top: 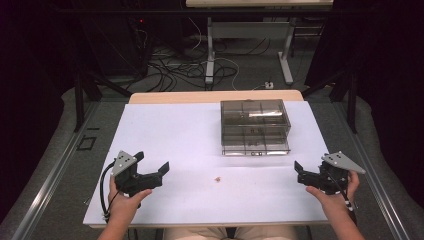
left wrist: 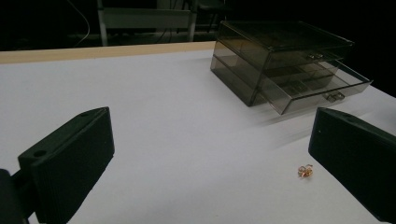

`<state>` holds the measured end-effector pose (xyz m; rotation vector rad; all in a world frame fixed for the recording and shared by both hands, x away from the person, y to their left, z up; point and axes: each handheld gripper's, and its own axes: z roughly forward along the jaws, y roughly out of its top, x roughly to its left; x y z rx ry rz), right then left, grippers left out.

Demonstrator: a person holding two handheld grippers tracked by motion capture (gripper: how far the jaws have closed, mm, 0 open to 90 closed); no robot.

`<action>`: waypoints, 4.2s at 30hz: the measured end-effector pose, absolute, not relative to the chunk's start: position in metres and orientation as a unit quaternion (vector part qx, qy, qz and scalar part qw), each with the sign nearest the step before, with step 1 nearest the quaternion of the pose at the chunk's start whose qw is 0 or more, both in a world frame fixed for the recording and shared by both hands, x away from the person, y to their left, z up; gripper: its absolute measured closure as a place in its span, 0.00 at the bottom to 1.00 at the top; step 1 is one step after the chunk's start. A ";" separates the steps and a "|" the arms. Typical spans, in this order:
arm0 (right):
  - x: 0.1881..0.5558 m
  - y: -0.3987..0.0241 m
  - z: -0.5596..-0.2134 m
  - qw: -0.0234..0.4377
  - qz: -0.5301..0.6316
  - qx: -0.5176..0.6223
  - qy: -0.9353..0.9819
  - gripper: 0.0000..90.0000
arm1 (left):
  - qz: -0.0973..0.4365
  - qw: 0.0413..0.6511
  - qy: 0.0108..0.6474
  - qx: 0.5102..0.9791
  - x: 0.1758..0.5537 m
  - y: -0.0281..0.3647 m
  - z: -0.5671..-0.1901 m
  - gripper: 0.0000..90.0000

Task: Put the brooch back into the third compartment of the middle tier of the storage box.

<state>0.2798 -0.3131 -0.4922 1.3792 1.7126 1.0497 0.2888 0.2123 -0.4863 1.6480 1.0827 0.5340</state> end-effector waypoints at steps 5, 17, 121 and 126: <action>0.280 -0.312 -0.493 0.341 0.406 0.533 0.659 0.00 | 0.220 0.526 0.451 0.686 0.288 0.210 -0.488 0.00; 0.281 -0.303 -0.494 0.333 0.406 0.522 0.672 0.00 | 0.224 0.526 0.455 0.683 0.285 0.214 -0.488 0.00; 0.321 -0.125 -0.519 0.204 0.365 0.365 0.832 0.30 | 0.235 0.525 0.461 0.676 0.280 0.221 -0.489 0.00; 0.323 -0.120 -0.522 0.195 0.358 0.362 0.838 0.31 | 0.235 0.526 0.461 0.675 0.280 0.221 -0.489 0.00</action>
